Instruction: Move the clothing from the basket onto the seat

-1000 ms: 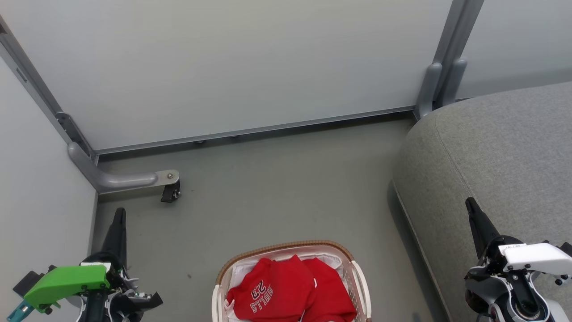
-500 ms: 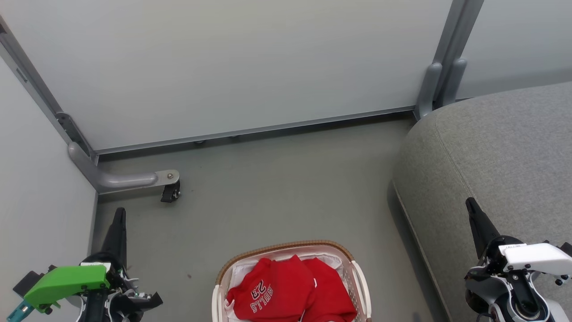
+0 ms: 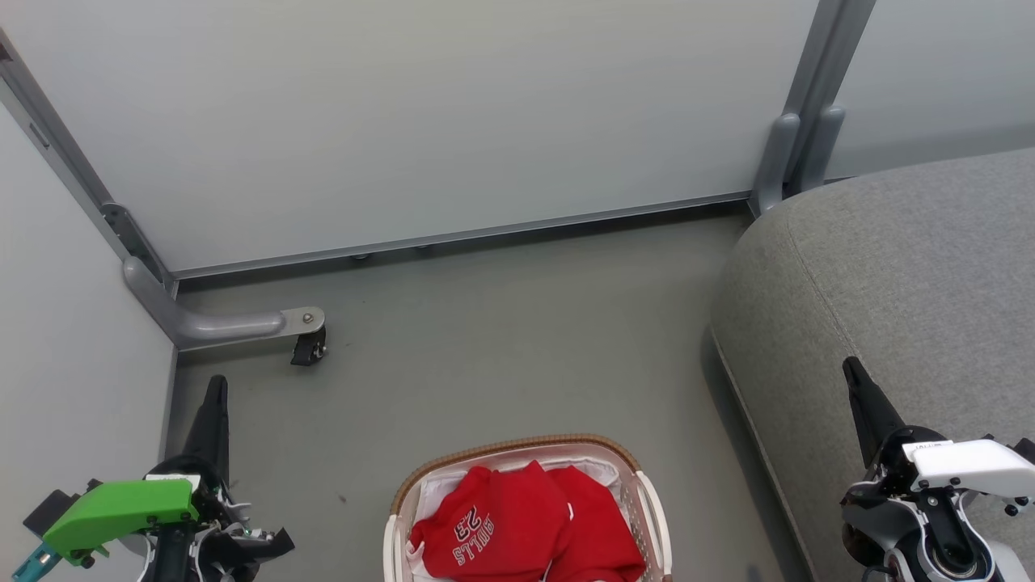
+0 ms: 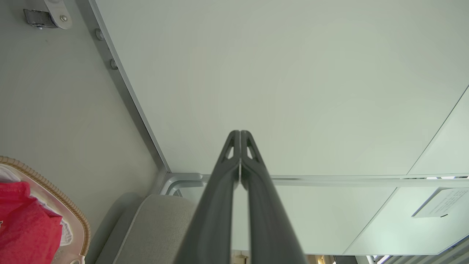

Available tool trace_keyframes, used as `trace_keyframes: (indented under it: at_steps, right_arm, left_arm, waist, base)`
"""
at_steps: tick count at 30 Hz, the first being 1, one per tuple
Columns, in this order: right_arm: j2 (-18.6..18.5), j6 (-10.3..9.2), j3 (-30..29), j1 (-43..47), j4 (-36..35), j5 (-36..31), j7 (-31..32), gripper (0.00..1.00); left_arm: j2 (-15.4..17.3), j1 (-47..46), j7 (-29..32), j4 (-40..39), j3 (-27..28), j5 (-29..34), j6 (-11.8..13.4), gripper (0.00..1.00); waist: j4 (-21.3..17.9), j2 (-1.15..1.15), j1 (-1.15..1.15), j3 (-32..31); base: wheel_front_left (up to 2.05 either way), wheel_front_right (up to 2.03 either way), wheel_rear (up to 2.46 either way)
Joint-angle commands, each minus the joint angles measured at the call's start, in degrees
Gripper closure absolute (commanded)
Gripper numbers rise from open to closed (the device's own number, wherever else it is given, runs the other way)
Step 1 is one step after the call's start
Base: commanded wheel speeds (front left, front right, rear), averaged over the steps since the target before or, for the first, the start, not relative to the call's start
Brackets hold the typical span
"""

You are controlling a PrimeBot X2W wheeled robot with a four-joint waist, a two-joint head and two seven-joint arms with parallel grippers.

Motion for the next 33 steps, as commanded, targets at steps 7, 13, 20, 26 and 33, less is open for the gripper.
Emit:
trace_keyframes:
  at_steps: [7,13,20,26,33]
  right_arm:
    - [-0.1,0.04,-0.2,0.5,0.0,-0.3,0.3,1.00]
    - [0.0,0.04,-0.2,0.5,0.0,-0.3,0.3,1.00]
    - [0.0,0.04,-0.3,0.5,0.1,-0.3,0.3,1.00]
    - [0.0,0.04,-0.3,0.5,0.0,-0.4,0.4,1.00]
    - [0.0,0.04,-0.3,0.5,0.0,-0.4,0.4,1.00]
  left_arm:
    - [0.0,-0.6,0.0,0.0,0.2,0.5,-0.2,1.00]
    - [0.0,-0.6,0.0,0.0,0.2,0.5,-0.2,1.00]
    - [0.0,-0.6,0.1,0.0,0.2,0.5,-0.2,1.00]
    - [0.0,-0.6,0.1,0.0,0.3,0.5,-0.2,1.00]
    - [0.0,-0.6,0.1,0.0,0.3,0.5,-0.2,1.00]
  waist:
    - [0.0,0.00,0.00,0.0]
    - [0.0,0.00,0.00,0.0]
    - [0.0,0.00,0.00,0.0]
    - [0.0,0.00,0.00,0.0]
    - [0.0,0.00,0.00,0.0]
  base:
    - [0.00,0.00,0.00]
    - [0.00,0.00,0.00]
    - [0.00,0.00,0.00]
    - [0.00,0.00,0.00]
    - [0.00,0.00,0.00]
